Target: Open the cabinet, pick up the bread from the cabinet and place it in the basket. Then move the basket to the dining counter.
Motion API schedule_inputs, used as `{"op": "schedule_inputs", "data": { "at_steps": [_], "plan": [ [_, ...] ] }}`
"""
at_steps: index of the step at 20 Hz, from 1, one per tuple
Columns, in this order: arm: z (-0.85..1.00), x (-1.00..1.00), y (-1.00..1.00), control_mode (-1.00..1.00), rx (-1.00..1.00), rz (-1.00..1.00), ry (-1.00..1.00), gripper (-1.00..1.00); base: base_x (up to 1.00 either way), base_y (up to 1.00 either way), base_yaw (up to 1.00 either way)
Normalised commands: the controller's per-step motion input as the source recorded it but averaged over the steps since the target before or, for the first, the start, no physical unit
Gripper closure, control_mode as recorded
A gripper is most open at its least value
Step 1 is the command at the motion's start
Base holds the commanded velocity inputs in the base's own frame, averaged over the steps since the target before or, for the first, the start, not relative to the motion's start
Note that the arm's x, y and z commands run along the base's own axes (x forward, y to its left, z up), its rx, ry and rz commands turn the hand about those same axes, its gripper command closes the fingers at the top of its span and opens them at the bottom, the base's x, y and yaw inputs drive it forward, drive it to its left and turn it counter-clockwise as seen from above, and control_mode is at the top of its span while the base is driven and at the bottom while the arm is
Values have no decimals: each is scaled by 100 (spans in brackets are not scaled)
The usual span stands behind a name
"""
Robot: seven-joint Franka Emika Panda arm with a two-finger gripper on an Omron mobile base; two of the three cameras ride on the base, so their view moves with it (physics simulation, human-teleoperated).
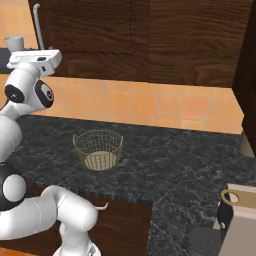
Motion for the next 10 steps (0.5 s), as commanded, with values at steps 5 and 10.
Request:
{"op": "schedule_inputs", "data": {
  "at_steps": [5, 10],
  "plan": [
    [0, 49, 20, -100, 0, -9, -1, -100, 0, 0, 0],
    [0, 41, 27, -100, 0, -3, 0, -100, 0, 0, 0]
  ]
}}
